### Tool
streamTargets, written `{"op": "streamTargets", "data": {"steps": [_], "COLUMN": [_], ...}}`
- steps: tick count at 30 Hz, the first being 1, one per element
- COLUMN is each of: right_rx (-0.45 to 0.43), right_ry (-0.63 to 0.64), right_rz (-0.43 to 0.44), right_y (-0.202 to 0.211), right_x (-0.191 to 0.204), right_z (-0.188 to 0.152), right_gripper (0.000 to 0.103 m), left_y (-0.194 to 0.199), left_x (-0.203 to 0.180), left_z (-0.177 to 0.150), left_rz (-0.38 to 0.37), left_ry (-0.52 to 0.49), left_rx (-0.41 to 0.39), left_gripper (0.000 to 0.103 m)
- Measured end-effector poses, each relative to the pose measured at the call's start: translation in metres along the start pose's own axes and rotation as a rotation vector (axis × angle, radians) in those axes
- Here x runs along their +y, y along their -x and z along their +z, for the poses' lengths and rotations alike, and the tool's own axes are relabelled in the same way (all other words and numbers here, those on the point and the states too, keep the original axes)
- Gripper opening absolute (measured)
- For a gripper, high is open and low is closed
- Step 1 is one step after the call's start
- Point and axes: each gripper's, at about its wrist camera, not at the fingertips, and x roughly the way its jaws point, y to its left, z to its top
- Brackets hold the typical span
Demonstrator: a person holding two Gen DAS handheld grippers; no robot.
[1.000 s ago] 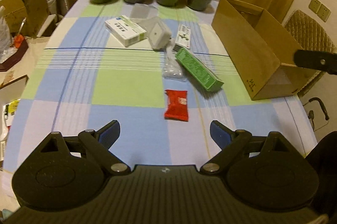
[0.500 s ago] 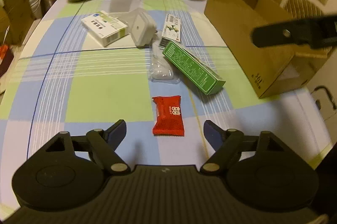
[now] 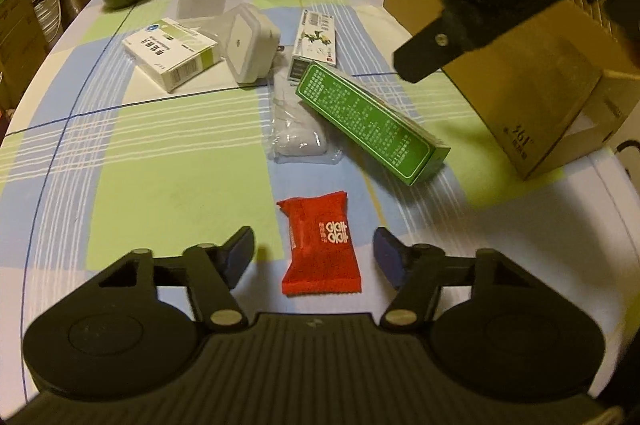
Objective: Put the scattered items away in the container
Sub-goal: 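Grasp the red candy packet with the left tool while the right tool grasps the green-white spray box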
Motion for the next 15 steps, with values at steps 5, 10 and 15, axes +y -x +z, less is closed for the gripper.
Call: {"op": "streamTargets", "data": {"steps": [5, 10, 15], "right_rx": [0.046, 0.072, 0.108], "right_ry": [0.035, 0.067, 0.048], "right_rz": [0.003, -0.006, 0.014], "right_y": [-0.02, -0.036, -0.053], "right_x": [0.001, 0.007, 0.003], "right_z": [0.001, 0.003, 0.007], "right_gripper": [0.076, 0.076, 0.076], "left_y": [-0.009, -0.009, -0.007], "left_x": [0.005, 0.016, 0.026], "left_z": [0.002, 0.001, 0.0], "left_rz": [0.002, 0.015, 0.017], "left_ry": [-0.009, 0.008, 0.033], "left_rx": [0.008, 0.008, 0.003], "left_gripper": [0.045, 0.028, 0.027]}}
